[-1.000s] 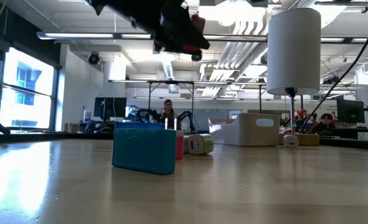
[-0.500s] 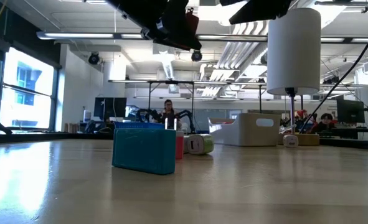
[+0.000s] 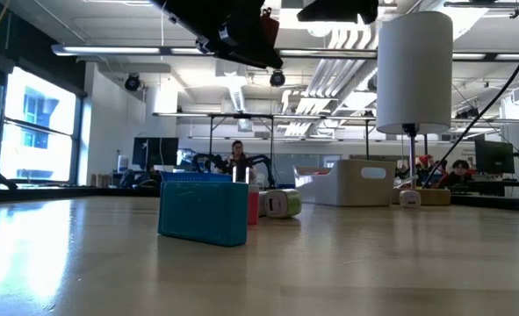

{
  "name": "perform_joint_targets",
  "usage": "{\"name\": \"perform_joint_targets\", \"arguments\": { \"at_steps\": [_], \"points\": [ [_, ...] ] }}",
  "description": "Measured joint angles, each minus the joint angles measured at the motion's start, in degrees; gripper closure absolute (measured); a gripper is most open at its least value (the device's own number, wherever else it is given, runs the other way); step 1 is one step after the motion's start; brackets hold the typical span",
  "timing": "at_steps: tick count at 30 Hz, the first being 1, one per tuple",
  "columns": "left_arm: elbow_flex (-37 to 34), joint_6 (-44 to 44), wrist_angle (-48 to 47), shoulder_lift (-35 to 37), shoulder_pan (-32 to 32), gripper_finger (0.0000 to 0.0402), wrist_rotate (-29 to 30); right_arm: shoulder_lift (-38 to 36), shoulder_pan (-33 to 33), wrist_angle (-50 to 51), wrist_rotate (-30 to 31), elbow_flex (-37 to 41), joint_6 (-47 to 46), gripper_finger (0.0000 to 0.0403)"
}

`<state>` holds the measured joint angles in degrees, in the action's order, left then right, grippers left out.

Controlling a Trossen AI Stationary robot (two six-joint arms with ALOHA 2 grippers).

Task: Pick & Place Office items
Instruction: Put the red charger adapter into the white bin

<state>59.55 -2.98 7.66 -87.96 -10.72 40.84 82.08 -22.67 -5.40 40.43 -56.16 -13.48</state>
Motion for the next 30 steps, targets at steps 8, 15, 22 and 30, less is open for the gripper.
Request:
{"name": "perform_joint_targets", "arguments": {
  "at_steps": [8, 15, 22, 30],
  "points": [
    [0.0, -0.1, 0.0, 0.0, 0.1, 0.0203, 0.5, 0.0, 3.5, -3.0, -0.4, 0.0, 0.2, 0.0033],
    [-0.1, -0.9, 0.0, 0.0, 0.5, 0.0203, 1.4, 0.0, 5.2, -5.0, -0.4, 0.0, 0.2, 0.0032],
    [-0.1, -1.6, 0.4, -0.5, 0.5, 0.0203, 1.3, 0.0, 6.9, -6.9, -4.1, 0.0, 1.5, 0.0032],
    [-0.1, -5.6, 4.4, -4.1, 0.5, 0.0203, 1.3, 0.0, 8.1, -6.4, -6.3, 0.0, 1.1, 0.0032]
  ]
}}
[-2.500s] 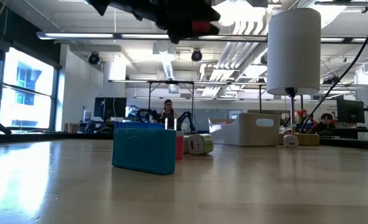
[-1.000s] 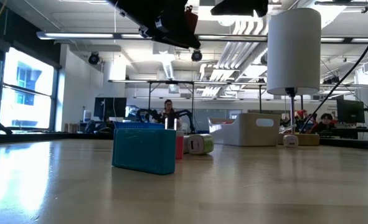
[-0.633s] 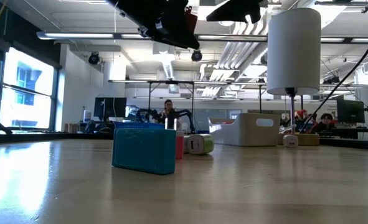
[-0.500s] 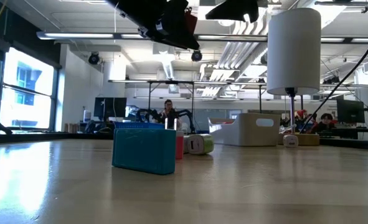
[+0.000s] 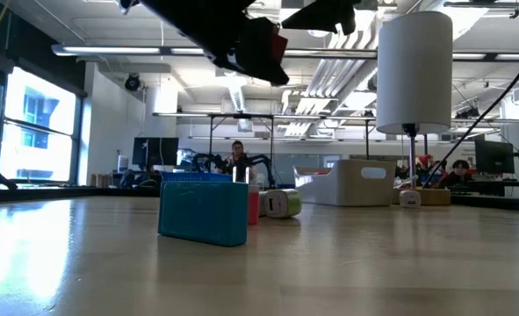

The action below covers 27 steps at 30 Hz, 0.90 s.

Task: Pick & Place Office items
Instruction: Put the red charger adapter into the white bin

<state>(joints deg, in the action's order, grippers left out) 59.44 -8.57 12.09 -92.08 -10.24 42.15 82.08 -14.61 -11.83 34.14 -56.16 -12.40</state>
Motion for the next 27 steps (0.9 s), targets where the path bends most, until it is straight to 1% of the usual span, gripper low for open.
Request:
{"name": "perform_joint_targets", "arguments": {
  "at_steps": [6, 12, 16, 18, 25, 27],
  "points": [
    [0.0, -1.5, 1.5, -0.1, -0.2, 0.0203, 2.2, 0.0, -0.5, 0.6, 0.2, 0.0, -0.1, 0.0032],
    [0.0, -2.2, 2.3, -0.1, -0.4, 0.0203, 3.0, 0.0, -0.2, 1.9, 0.5, 0.0, -2.9, 0.0032],
    [0.0, -3.0, 4.4, -0.1, -0.6, 0.0203, 3.0, 0.5, -0.2, 2.6, 2.0, 0.0, -3.0, 0.0033],
    [0.0, -3.4, 4.9, -0.1, -0.9, 0.0203, 3.0, 1.3, -0.2, 2.7, 4.0, 0.0, -2.9, 0.0035],
    [0.0, -3.6, 3.8, -0.1, -0.9, 0.0203, 3.6, 2.4, -0.3, 2.6, 7.3, 0.0, -2.6, 0.0042],
    [0.0, -3.5, 3.6, -0.1, -1.2, 0.0203, 3.7, 2.4, -0.3, 3.0, 7.3, 0.0, -2.7, 0.0044]
  ]
}}
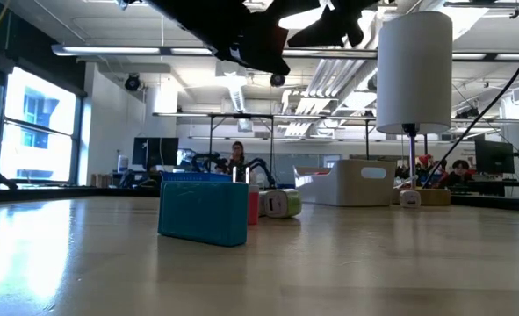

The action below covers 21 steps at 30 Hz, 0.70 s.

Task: Pick & Place Office items
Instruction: Put the red charger adapter into the white bin

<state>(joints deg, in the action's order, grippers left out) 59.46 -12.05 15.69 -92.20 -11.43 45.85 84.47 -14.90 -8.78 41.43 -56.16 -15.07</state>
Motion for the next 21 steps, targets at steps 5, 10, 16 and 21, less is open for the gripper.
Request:
{"name": "perform_joint_targets", "arguments": {
  "at_steps": [5, 10, 16, 21],
  "points": [
    [0.0, -0.4, -0.2, 0.0, -0.9, 0.0203, 0.3, 0.0, -0.1, 1.4, -1.5, 0.0, -1.7, 0.0046],
    [0.0, -1.7, -0.1, 0.0, -0.9, 0.0203, 0.4, 0.0, -0.1, 2.5, -1.5, 0.0, -1.9, 0.0046],
    [0.0, -3.2, -0.4, 0.0, -1.2, 0.0203, -0.1, 0.0, -0.1, 5.9, -3.5, 0.0, -5.0, 0.0046],
    [0.0, -4.7, -0.7, 0.0, -1.2, 0.0203, -0.9, 0.0, 0.5, 6.0, -7.0, 0.0, -6.2, 0.0046]
  ]
}}
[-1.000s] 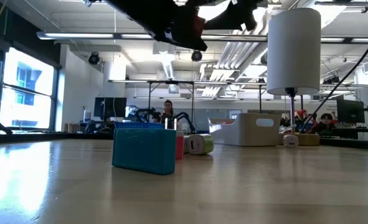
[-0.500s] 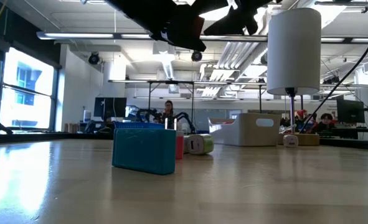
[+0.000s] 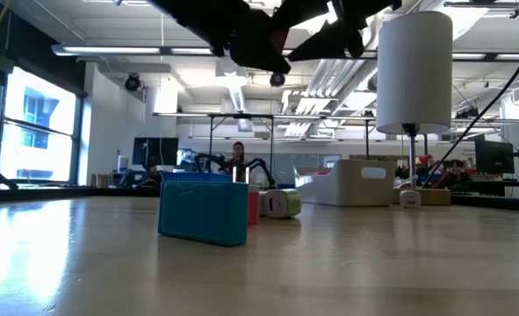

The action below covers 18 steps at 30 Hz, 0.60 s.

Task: Pick & Place Office items
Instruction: Put the red charger adapter into the white bin

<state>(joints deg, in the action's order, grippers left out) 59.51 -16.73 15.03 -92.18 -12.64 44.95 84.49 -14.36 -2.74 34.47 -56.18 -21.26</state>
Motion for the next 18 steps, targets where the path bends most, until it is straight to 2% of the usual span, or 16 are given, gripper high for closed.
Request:
{"name": "perform_joint_targets", "arguments": {
  "at_steps": [4, 15, 18],
  "points": [
    [0.0, -0.5, -0.2, 0.0, 0.1, 0.0203, -1.3, 0.0, 0.3, 0.2, -1.1, 0.0, -1.0, 0.0046],
    [0.0, -3.2, -1.6, 0.1, -0.1, 0.0203, -2.5, 0.0, 2.6, 1.8, -9.5, 0.0, -6.2, 0.0046],
    [0.0, -3.0, -2.2, 0.1, 0.0, 0.0203, -6.0, 0.0, 2.9, 2.2, -10.9, 0.0, -6.2, 0.0046]
  ]
}}
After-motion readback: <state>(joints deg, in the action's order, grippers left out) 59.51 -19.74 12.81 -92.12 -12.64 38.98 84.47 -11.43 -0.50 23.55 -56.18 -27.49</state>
